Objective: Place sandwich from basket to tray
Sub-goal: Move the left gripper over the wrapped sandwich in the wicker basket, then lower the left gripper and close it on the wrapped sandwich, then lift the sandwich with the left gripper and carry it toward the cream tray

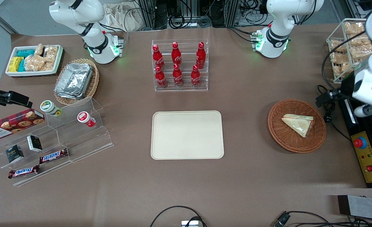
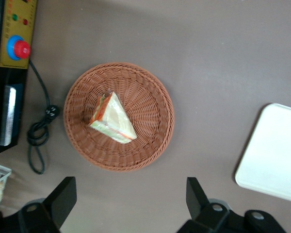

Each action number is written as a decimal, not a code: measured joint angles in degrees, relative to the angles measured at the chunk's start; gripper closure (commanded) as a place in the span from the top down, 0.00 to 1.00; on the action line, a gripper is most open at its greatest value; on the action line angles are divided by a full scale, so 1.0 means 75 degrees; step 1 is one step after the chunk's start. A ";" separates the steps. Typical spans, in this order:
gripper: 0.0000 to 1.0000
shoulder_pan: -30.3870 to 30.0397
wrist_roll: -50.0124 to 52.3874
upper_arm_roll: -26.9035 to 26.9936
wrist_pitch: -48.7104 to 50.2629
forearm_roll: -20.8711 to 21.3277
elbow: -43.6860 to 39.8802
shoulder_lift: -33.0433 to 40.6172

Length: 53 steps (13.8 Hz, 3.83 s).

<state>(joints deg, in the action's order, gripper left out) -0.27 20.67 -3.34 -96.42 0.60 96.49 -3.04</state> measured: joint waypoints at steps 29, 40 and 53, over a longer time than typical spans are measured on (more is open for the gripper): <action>1.00 -0.1271 0.2205 0.0157 -0.8212 -0.0766 0.5955 -0.0549; 0.02 -0.1161 0.2217 0.0068 -0.8537 -0.0767 0.5956 -0.0891; 0.02 -0.1017 0.0753 -0.0598 -0.6113 -0.0369 0.5837 0.1139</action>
<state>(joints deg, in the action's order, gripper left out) -7.89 26.32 -7.82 -142.27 -2.17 140.26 5.51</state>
